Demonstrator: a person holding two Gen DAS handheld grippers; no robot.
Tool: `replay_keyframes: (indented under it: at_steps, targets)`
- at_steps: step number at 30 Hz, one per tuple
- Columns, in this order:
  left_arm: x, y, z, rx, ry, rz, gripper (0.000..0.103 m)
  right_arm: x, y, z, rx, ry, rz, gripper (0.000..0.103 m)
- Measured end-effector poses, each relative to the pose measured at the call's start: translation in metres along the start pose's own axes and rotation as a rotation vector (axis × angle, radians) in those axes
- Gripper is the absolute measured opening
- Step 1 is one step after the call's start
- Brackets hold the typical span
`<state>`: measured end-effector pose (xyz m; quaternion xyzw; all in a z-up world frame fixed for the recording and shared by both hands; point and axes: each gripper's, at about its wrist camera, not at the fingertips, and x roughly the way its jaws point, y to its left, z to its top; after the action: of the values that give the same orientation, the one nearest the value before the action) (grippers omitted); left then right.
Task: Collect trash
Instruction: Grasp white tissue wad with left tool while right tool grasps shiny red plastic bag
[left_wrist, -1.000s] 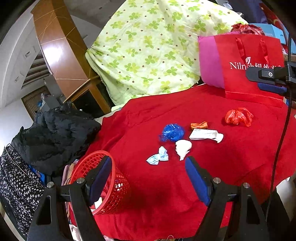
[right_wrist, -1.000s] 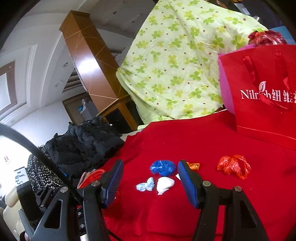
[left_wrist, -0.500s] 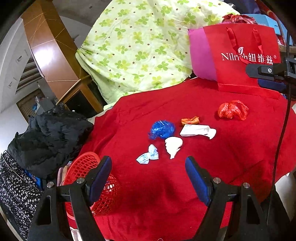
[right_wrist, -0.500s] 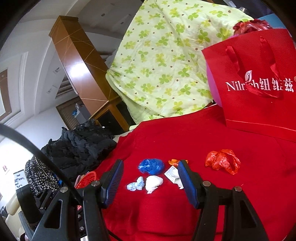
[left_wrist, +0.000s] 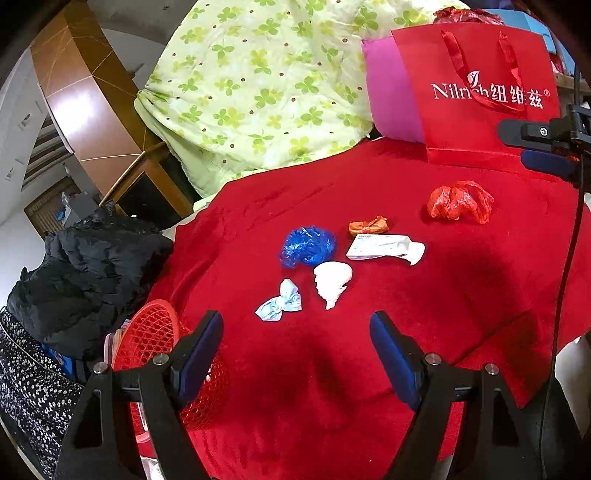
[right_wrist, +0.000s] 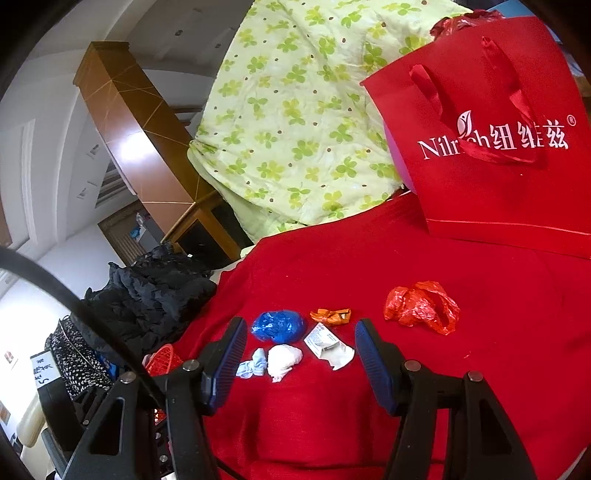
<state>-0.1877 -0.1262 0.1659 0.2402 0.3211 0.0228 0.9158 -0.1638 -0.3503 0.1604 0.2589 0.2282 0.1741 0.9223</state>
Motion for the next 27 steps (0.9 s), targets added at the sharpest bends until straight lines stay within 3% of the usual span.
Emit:
replay_keyframes:
  at_steps: [7,13,21,27]
  targets:
    - [0.015,-0.004,-0.001,0.007,0.023,-0.014,0.082,0.007,-0.014,-0.001,0.018,0.012,-0.026,0.065]
    - [0.044,-0.003,-0.011,-0.011,0.096,-0.044,0.082,0.015,-0.048,0.002,0.056,0.024,-0.095,0.065]
    - [0.086,0.0,-0.013,-0.1,0.204,-0.183,0.082,0.038,-0.107,0.011,0.15,0.056,-0.185,0.065]
    - [0.122,0.012,-0.009,-0.172,0.25,-0.184,0.082,0.08,-0.132,0.026,0.145,0.11,-0.203,0.065]
